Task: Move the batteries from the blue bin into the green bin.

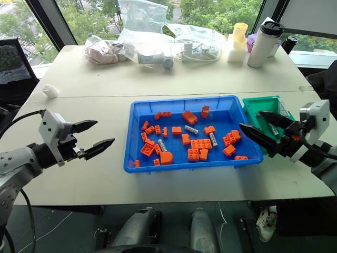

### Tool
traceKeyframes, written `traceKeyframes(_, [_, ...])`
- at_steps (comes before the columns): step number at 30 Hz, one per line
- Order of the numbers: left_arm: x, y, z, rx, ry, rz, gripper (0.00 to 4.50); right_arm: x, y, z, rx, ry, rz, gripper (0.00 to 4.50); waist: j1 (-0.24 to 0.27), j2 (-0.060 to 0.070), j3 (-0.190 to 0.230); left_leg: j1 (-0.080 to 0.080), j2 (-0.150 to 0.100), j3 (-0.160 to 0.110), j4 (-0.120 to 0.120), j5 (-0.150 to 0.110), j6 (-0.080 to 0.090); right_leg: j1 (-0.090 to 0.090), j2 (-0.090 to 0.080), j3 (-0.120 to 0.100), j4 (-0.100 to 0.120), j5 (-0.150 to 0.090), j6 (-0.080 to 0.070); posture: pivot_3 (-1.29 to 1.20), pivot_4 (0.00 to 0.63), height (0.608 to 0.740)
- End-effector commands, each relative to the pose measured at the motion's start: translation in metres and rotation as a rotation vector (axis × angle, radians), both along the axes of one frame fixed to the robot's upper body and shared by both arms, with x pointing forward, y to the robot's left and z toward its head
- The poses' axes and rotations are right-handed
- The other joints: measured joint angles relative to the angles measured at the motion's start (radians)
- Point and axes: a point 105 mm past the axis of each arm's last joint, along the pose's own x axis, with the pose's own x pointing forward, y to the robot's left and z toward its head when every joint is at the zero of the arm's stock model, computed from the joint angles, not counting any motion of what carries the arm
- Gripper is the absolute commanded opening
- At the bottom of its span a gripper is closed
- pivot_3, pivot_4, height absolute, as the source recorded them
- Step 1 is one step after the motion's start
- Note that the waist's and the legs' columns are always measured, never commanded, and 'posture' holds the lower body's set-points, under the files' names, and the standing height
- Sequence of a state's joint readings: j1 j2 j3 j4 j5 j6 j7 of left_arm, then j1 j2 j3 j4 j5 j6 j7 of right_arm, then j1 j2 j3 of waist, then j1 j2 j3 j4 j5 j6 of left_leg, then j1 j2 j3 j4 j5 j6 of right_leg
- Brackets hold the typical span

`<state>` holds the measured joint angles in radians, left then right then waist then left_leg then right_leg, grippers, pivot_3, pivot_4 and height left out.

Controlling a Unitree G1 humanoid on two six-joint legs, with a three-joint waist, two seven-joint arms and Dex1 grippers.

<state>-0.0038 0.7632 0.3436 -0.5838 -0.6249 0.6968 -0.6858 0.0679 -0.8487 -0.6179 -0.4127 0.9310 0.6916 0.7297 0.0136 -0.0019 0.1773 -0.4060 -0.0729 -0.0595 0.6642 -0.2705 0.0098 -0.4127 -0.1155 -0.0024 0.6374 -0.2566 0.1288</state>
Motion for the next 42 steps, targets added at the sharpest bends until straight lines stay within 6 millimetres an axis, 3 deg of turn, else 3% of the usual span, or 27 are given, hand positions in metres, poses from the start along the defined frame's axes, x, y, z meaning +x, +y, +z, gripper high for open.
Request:
traceKeyframes(1, [0.002,-0.001,0.004,-0.004,-0.022,-0.008,4.50,-0.001,0.006,0.006,-0.043,-0.036,0.001,4.43,0.000,0.000,0.000,0.000,0.000,0.000,0.000,0.000,0.000,0.000,0.000,0.000,0.000,0.000,0.000,0.00,0.150,0.740])
traceKeyframes(13, [0.003,-0.008,-0.001,-0.009,-0.003,-0.040,4.50,0.006,0.022,0.011,-0.053,0.002,0.039,4.43,0.000,0.000,0.000,0.000,0.000,0.000,0.000,0.000,0.001,0.001,0.000,0.000,-0.003,0.001,-0.001,0.00,0.150,0.740])
traceKeyframes(20, [0.001,-0.008,0.003,0.061,0.011,-0.103,4.50,0.021,0.050,0.020,-0.117,-0.006,0.213,4.43,-0.001,0.000,0.000,0.000,0.000,0.000,0.000,0.000,0.001,0.001,0.000,0.000,-0.004,0.001,-0.001,0.00,0.150,0.740])
traceKeyframes(23, [0.000,-0.007,0.013,0.081,0.026,-0.156,4.50,0.025,0.068,0.022,-0.143,0.017,0.344,4.43,-0.001,0.000,0.000,-0.001,0.000,0.000,0.000,-0.001,0.001,0.001,-0.001,-0.001,-0.005,0.001,-0.002,0.00,0.150,0.740])
traceKeyframes(27, [-0.012,-0.011,0.016,0.140,0.102,-0.282,4.50,0.019,0.100,0.007,-0.268,0.113,0.622,4.43,-0.005,0.000,0.001,-0.001,0.000,0.000,0.000,-0.001,0.002,0.001,0.000,-0.001,-0.006,0.001,-0.002,0.00,0.150,0.740])
traceKeyframes(33, [-0.023,-0.010,0.019,0.236,0.173,-0.397,4.50,0.040,0.145,0.009,-0.396,-0.018,0.909,4.43,-0.020,0.001,0.002,-0.001,0.000,0.001,-0.001,-0.001,0.002,0.000,0.000,-0.002,-0.006,0.002,-0.002,0.00,0.150,0.740])
traceKeyframes(36, [-0.023,-0.012,0.024,0.252,0.147,-0.409,4.50,0.054,0.167,-0.008,-0.491,-0.069,1.032,4.43,-0.028,0.001,0.002,-0.001,0.000,0.000,-0.001,-0.001,0.001,-0.001,0.001,-0.002,-0.006,0.002,-0.001,0.00,0.150,0.740])
traceKeyframes(42, [-0.026,-0.020,0.025,0.241,0.123,-0.407,4.50,0.067,0.191,-0.037,-0.636,-0.095,1.137,4.43,-0.028,0.000,0.002,-0.004,-0.001,0.001,-0.002,0.003,-0.006,-0.004,0.002,-0.001,-0.006,0.002,-0.001,0.00,0.150,0.740])
